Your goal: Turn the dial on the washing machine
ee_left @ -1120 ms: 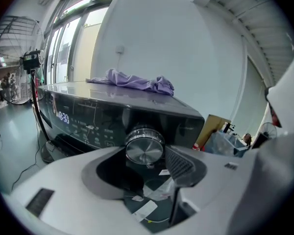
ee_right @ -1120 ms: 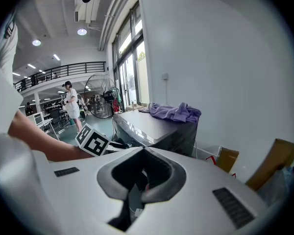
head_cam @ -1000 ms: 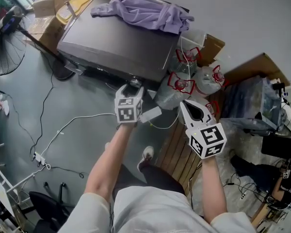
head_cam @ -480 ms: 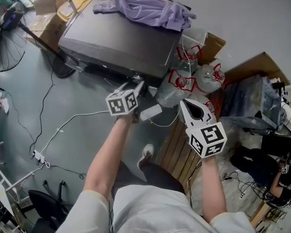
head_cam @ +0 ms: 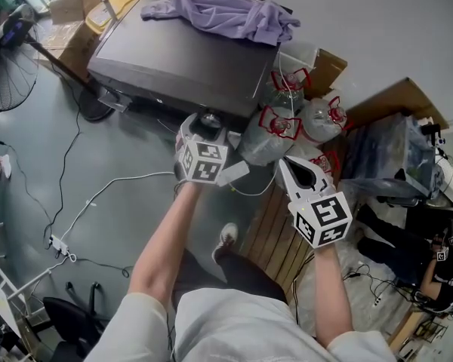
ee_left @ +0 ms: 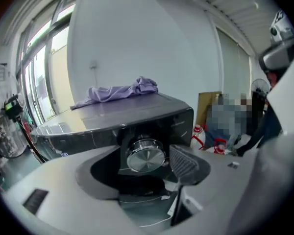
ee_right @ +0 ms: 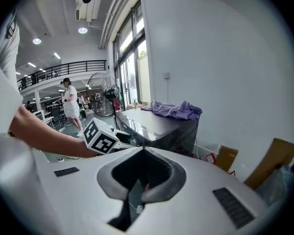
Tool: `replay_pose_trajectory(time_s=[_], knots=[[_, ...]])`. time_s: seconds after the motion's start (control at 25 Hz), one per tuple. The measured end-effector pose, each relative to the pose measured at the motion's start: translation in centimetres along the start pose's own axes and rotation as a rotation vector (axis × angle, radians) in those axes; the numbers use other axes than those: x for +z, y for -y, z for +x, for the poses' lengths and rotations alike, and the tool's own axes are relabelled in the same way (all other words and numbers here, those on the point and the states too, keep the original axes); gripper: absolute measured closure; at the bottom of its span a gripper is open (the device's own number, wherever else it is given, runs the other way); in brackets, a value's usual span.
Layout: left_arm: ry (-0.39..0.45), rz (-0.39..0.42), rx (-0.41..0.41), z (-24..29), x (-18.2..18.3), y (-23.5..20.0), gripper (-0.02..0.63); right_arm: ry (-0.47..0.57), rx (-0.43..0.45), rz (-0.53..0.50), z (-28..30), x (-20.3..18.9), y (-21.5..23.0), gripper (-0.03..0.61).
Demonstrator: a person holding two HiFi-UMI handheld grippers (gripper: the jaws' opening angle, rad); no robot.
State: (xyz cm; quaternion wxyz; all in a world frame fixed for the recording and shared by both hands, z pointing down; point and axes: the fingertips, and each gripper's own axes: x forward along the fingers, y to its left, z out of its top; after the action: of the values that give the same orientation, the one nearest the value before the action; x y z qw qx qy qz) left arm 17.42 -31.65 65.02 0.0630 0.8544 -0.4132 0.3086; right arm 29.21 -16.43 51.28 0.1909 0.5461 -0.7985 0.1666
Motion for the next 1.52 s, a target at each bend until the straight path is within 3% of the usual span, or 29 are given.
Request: replay_pose_trajectory(time_s=[0.08, 0.24, 0.52, 0.8, 1.0, 1.32, 1.52], knots=[[-0.03, 0.027, 0.024, 0.5, -0.3, -0.1, 0.302, -0.005, 0.002, -0.002, -0.1, -0.2, 0.0, 0.565], [-0.05, -0.004, 0.022, 1.0, -0.8, 0.4, 0.345, -0.007, -0.003, -0.003, -0.5, -0.4, 0.5, 0.565], [-0.017, -0.163, -0.025, 0.7, -0.6, 0.2, 0.347, -0.008, -0.008, 0.0, -0.6, -0.4, 1.0, 0.565], [0.026, -0.469, -0.116, 0.6, -0.7, -0.5, 0.347, -0.004, 0.003, -0.003, -0.2, -0.4, 0.5, 0.565], [0.046, -0.621, -0.154, 0.5, -0.9, -0.7, 0.347, -0.006, 0.0, -0.002, -0.3, -0.4, 0.4, 0.565], [0.107, -0.986, -0.276, 0.5, -0.9, -1.2, 0.347, -0.007, 0.0, 0.003, -0.4, -0.5, 0.3, 0.565], [0.134, -1.1, -0.312, 0.5, -1.0, -1.3, 0.347, -0.011, -0.003, 0.004, -0.6, -0.8, 0.1, 0.565]])
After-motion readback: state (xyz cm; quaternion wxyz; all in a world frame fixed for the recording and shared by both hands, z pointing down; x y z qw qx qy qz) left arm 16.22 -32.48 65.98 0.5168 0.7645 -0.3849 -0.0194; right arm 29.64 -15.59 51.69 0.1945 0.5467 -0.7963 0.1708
